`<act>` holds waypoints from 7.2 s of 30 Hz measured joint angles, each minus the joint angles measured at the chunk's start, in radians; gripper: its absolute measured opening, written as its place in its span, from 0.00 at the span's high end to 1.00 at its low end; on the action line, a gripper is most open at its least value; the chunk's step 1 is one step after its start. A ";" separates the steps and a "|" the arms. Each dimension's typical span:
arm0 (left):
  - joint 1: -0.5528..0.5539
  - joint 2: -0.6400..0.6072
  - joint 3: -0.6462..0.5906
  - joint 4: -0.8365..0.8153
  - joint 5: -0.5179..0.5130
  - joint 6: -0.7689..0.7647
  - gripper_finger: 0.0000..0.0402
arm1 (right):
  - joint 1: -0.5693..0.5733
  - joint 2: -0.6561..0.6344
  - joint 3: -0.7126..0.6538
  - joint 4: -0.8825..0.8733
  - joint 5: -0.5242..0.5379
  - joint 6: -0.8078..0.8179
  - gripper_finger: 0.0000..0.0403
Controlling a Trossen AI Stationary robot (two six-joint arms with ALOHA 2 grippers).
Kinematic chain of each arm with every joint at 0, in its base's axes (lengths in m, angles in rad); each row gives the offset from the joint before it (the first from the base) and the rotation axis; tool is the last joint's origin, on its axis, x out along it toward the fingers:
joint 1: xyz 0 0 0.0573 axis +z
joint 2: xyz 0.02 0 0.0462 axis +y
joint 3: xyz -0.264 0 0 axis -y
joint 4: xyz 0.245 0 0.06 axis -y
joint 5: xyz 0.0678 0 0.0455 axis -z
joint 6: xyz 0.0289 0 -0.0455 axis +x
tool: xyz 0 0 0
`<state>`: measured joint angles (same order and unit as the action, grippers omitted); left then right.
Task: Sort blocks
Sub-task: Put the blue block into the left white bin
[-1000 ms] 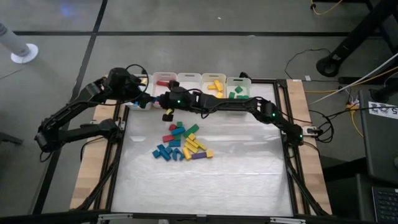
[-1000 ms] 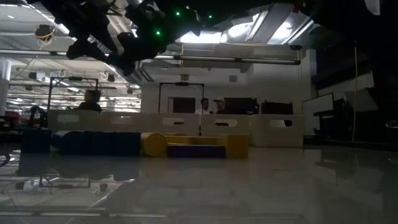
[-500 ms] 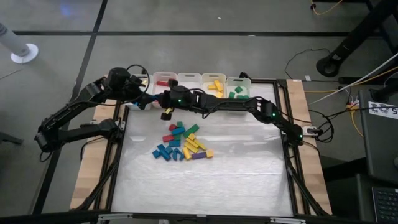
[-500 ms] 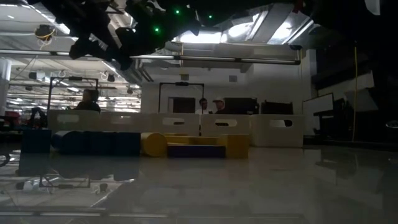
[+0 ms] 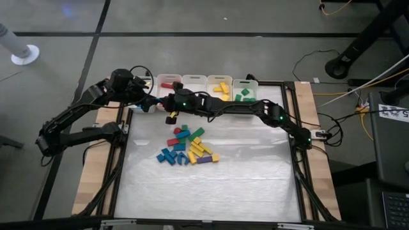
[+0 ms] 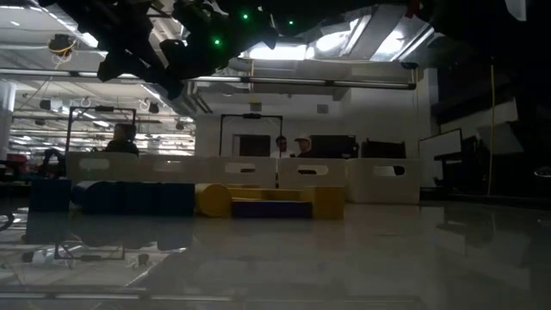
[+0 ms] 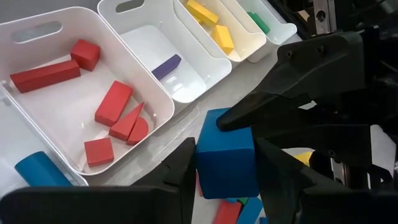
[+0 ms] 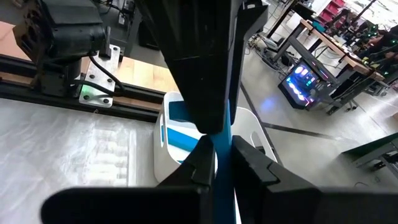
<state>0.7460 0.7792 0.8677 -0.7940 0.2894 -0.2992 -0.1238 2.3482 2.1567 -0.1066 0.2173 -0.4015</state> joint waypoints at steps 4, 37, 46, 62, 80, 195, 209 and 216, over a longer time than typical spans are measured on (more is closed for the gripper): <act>0.000 0.000 0.000 -0.001 0.001 -0.004 0.71 | 0.000 0.000 0.000 0.000 0.000 0.001 0.91; 0.000 0.022 -0.003 -0.016 -0.617 0.014 0.71 | 0.000 -0.077 0.001 -0.609 -0.082 0.216 0.55; 0.001 0.130 -0.110 0.009 -0.697 0.011 0.59 | 0.035 -0.075 0.001 -0.743 -0.420 0.350 0.56; -0.003 0.284 -0.142 0.025 -0.711 -0.001 0.53 | 0.155 -0.030 0.000 -0.698 -0.242 0.174 0.56; -0.054 0.268 -0.141 0.021 -0.658 -0.006 0.53 | 0.051 0.101 -0.006 -0.623 -0.307 0.090 0.56; -0.044 0.268 -0.140 0.263 0.056 -0.003 0.91 | 0.050 0.140 0.198 -0.459 0.225 0.007 0.63; -0.026 0.269 -0.140 0.263 -0.070 0.041 0.92 | 0.053 0.133 0.201 -0.512 0.467 0.005 0.40; 0.018 0.265 -0.099 0.261 -0.151 0.080 0.92 | 0.051 0.048 0.201 -0.715 0.498 -0.005 0.47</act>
<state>0.7642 1.0446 0.7689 -0.5335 0.1385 -0.2193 -0.0727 2.3961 2.3577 -0.8217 0.7154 -0.4070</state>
